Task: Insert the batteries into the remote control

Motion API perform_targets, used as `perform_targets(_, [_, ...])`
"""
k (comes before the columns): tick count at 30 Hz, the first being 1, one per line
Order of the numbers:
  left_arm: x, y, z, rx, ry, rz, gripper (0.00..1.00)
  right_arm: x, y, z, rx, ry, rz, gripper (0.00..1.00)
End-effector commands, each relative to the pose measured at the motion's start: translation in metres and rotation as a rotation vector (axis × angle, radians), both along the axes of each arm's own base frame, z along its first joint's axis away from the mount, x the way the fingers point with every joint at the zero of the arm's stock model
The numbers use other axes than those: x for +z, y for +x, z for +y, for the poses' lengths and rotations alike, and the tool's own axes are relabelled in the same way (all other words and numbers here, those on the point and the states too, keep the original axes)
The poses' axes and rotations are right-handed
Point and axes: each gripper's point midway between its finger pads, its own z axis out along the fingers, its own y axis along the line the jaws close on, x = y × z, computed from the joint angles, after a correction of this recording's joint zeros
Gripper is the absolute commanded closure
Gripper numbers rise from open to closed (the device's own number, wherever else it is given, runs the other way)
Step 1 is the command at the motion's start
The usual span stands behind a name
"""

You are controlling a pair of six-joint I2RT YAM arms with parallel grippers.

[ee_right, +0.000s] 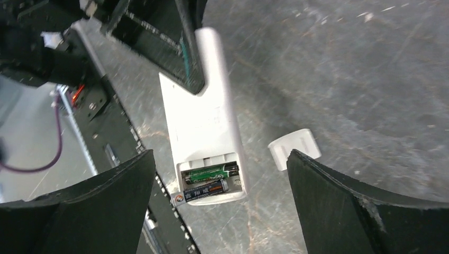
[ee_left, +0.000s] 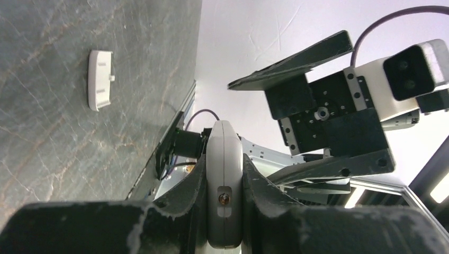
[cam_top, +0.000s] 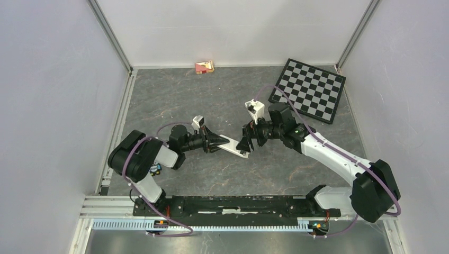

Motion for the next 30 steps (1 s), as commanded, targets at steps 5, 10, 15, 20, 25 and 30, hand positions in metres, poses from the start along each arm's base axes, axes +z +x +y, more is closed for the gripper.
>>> perform_targets(5, [0.019, -0.011, -0.004, -0.113, 0.062, -0.037, 0.98, -0.011, -0.040, 0.008, 0.170, 0.086, 0.119, 0.02])
perform_targets(10, [0.021, -0.012, -0.005, -0.145, 0.088, -0.056, 0.98, -0.005, -0.050, 0.011, 0.213, 0.136, 0.133, 0.02])
perform_targets(15, [0.023, -0.014, -0.006, -0.170, 0.075, -0.053, 0.98, 0.003, -0.054, 0.012, 0.251, 0.181, 0.131, 0.02])
perform_targets(20, [0.023, -0.018, -0.006, -0.183, 0.058, -0.049, 0.98, 0.006, -0.056, 0.008, 0.258, 0.209, 0.171, 0.10])
perform_targets(25, [0.028, -0.020, -0.007, -0.189, 0.023, -0.050, 0.98, 0.004, -0.062, 0.007, 0.284, 0.215, 0.176, 0.21])
perform_targets(30, [0.031, -0.019, -0.007, -0.187, 0.024, -0.055, 0.98, 0.004, -0.065, 0.006, 0.295, 0.218, 0.162, 0.18])
